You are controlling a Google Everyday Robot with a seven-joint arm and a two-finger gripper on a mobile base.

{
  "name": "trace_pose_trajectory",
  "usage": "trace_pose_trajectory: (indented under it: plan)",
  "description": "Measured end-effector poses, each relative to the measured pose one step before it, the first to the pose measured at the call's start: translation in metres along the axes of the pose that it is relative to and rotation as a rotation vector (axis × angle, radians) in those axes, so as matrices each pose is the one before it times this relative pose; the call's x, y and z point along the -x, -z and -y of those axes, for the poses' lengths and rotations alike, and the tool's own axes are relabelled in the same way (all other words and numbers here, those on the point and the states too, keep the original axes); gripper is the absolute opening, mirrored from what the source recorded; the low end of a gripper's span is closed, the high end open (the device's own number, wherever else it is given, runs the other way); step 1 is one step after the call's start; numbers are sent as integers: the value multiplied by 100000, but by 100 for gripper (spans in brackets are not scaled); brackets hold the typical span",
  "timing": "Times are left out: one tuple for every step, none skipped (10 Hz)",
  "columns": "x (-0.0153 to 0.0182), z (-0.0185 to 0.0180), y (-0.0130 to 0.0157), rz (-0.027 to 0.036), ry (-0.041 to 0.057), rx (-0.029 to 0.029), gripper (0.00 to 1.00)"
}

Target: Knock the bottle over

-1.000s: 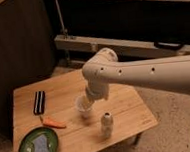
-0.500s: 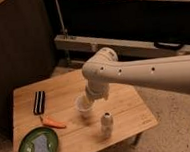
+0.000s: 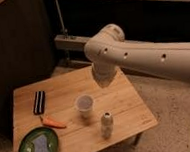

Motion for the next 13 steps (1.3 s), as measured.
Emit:
trace_pose_trajectory:
  plan:
    - [-221, 817, 629, -384, -1415, 1214, 0]
    - [-679, 435, 262, -739, -826, 1198, 0]
    - [-891, 56, -73, 299, -492, 1887, 0]
    - [-1431, -494, -105, 1050, 45, 2801, 0]
    - [-1998, -597, -31, 1370, 155, 2426, 0]
    - [-1828, -918, 78, 1439, 509, 1743, 0]
    - [-2349, -1091, 44, 1871, 378, 1198, 0]
    - [-2329, -636, 8, 2790, 211, -461, 0]
    - [-1727, -251, 130, 3083, -382, -266, 0]
    - [-1814, 141, 135, 5051, -269, 780, 0]
    - [-1043, 611, 42, 2872, -375, 925, 0]
    - [-832, 873, -81, 2118, -952, 1452, 0]
    - [-886, 1015, -923, 463, -1177, 3408, 0]
